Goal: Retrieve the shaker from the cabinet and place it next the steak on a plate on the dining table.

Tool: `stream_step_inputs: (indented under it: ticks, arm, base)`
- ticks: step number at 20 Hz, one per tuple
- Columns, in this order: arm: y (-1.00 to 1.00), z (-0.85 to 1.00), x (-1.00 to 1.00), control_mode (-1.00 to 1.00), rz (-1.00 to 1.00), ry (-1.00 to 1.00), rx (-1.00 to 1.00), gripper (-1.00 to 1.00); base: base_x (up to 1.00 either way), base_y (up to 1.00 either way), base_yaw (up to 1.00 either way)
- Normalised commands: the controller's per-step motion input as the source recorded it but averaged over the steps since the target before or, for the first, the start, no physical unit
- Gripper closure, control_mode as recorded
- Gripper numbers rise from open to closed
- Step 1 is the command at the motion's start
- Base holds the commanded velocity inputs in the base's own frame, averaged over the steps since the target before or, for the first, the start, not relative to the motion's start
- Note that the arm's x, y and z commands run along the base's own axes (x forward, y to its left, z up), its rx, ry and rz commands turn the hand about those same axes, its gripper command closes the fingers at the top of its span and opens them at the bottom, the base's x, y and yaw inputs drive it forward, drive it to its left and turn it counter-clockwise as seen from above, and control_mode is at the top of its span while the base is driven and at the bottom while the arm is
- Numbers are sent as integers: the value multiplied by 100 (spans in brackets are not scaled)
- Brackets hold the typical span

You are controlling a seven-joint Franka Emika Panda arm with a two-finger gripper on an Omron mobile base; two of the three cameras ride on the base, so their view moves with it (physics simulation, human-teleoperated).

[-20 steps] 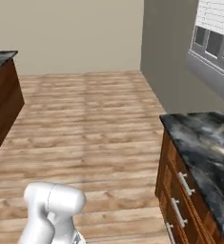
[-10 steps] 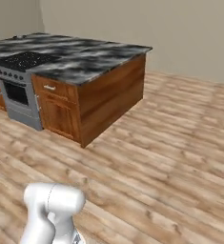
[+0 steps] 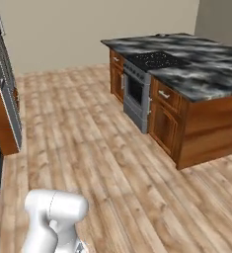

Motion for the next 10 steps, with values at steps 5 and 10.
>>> stream_step_inputs:
  ticks: [5,10]
  arm:
    - [0,0,0,100,0,0,0,100]
    - [0,0,0,100,0,0,0,100]
  base:
    - [87,-34,55]
    - [100,-57,30]
